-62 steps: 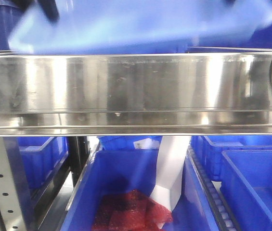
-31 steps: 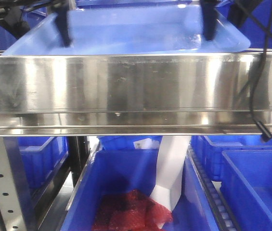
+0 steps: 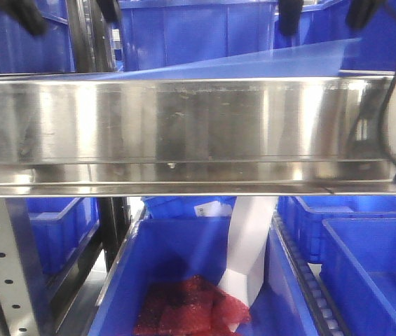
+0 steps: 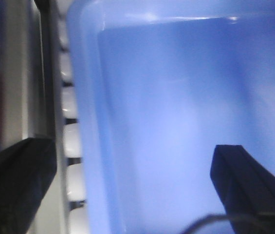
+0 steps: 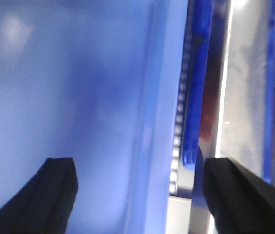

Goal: Grab blue tray and place on right shelf

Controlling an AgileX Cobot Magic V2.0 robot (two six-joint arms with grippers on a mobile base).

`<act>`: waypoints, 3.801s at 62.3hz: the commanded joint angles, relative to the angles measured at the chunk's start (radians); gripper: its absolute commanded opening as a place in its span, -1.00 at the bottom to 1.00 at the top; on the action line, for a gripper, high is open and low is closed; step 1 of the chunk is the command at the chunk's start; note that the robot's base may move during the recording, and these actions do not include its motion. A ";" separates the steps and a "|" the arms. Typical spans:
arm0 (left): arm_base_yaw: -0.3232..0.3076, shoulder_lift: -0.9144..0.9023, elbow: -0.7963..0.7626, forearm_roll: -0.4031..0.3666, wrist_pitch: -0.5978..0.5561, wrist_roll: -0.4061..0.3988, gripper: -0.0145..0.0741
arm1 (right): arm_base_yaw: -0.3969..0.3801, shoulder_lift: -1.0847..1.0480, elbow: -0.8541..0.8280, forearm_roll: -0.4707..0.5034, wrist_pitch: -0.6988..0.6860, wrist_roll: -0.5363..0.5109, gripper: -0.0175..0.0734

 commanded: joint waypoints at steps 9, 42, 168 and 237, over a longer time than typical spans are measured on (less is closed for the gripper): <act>-0.077 -0.185 -0.015 0.106 -0.053 0.005 0.06 | -0.001 -0.176 -0.023 -0.027 -0.055 -0.003 0.27; -0.154 -0.669 0.644 0.155 -0.476 0.005 -0.78 | -0.001 -0.656 0.565 -0.049 -0.429 -0.032 -0.49; 0.373 -1.749 1.821 -0.033 -1.084 0.291 -0.78 | -0.001 -1.408 1.292 -0.136 -1.059 -0.032 -0.49; 0.373 -1.749 1.821 -0.033 -1.084 0.291 -0.78 | -0.186 -1.439 1.358 0.071 -1.012 -0.218 -0.49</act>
